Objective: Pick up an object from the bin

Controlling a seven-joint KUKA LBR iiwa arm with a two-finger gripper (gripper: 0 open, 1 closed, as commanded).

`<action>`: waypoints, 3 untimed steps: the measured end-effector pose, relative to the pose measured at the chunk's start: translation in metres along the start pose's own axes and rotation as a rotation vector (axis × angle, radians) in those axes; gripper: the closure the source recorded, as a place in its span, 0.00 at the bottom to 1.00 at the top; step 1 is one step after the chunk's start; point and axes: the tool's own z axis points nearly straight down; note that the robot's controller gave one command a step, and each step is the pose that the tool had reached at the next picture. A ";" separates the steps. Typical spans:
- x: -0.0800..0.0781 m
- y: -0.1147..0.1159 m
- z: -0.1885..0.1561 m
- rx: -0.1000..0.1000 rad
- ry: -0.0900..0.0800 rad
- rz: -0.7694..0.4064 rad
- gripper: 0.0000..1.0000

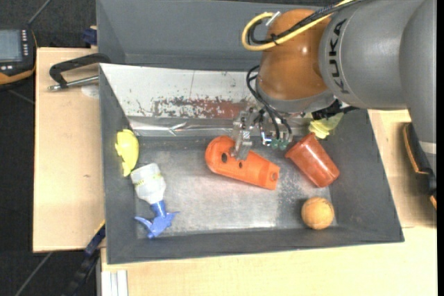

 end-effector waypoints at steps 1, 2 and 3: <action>-0.004 -0.004 -0.036 -0.005 -0.023 0.067 1.00; -0.008 -0.007 -0.072 -0.002 -0.007 0.048 1.00; -0.006 -0.007 -0.123 -0.007 -0.027 0.092 1.00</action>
Offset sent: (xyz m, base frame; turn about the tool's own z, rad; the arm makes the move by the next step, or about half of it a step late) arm 0.0101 -0.0104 0.0880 0.0408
